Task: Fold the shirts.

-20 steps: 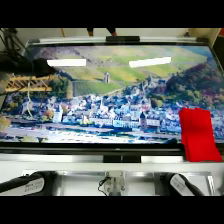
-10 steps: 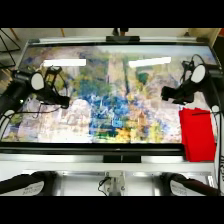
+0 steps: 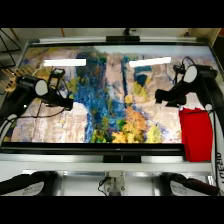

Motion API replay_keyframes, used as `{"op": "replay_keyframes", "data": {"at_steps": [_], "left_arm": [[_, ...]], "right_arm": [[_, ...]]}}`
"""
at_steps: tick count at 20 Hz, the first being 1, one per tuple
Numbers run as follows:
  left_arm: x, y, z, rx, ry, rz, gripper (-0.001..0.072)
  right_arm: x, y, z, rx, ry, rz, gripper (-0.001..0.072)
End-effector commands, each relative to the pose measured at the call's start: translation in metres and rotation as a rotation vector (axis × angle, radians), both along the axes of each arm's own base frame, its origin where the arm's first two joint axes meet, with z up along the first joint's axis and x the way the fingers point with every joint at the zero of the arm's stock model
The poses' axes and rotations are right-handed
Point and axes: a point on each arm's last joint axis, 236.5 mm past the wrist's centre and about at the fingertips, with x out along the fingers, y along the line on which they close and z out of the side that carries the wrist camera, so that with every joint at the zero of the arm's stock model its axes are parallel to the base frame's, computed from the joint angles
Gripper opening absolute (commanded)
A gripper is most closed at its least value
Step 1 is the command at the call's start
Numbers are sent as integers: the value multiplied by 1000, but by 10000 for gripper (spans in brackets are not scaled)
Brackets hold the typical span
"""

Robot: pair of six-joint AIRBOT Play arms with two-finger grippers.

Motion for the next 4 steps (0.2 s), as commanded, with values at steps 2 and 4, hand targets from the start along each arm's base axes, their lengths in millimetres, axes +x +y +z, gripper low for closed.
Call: {"op": "replay_keyframes", "data": {"at_steps": [2,4], "left_arm": [[2,-1,0,-3,-8,0,689],[2,-1,0,-3,-8,0,690]], "right_arm": [[0,2,0,4,2,3,553],[0,2,0,4,2,3,552]]}}
